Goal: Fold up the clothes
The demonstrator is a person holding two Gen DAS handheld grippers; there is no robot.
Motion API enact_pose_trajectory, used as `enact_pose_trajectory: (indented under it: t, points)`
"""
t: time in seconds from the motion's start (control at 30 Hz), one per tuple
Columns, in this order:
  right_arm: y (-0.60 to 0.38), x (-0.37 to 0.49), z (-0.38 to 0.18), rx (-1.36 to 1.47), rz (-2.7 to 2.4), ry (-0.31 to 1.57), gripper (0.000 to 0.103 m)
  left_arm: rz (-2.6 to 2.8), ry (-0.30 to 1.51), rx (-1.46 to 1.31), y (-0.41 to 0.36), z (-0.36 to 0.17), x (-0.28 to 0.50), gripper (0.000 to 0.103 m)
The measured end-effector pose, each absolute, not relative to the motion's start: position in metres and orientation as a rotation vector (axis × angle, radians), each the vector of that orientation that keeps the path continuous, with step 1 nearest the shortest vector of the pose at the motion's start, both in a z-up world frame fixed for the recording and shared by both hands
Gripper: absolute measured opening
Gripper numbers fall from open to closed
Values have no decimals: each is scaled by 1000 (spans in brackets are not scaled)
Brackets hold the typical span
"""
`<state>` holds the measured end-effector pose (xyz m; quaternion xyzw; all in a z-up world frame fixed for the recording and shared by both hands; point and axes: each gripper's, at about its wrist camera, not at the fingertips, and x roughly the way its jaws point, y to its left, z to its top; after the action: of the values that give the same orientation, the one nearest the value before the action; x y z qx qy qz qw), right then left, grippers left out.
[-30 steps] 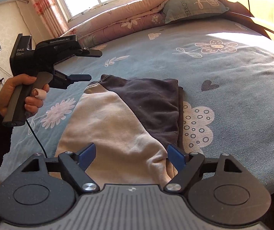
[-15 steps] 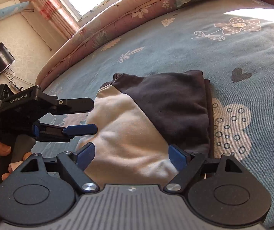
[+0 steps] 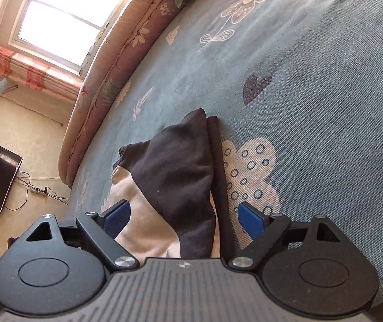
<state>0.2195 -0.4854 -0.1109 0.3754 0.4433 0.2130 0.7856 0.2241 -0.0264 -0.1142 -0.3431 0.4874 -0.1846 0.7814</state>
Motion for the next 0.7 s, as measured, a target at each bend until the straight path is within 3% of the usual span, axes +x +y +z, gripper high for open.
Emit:
enact_pose_trajectory:
  t: [0.43,0.5,0.7]
  points:
    - [-466,279,-122,848,538,993,96,-481,1041,-801,-38,-136,278,87]
    - [-460,292,-125,855,554,996,96,-494,1034,-825,-39,-139,288,92]
    - [-450,292,-124,810,616,1025,102,-545,1075,-849,-37,-141,271,95]
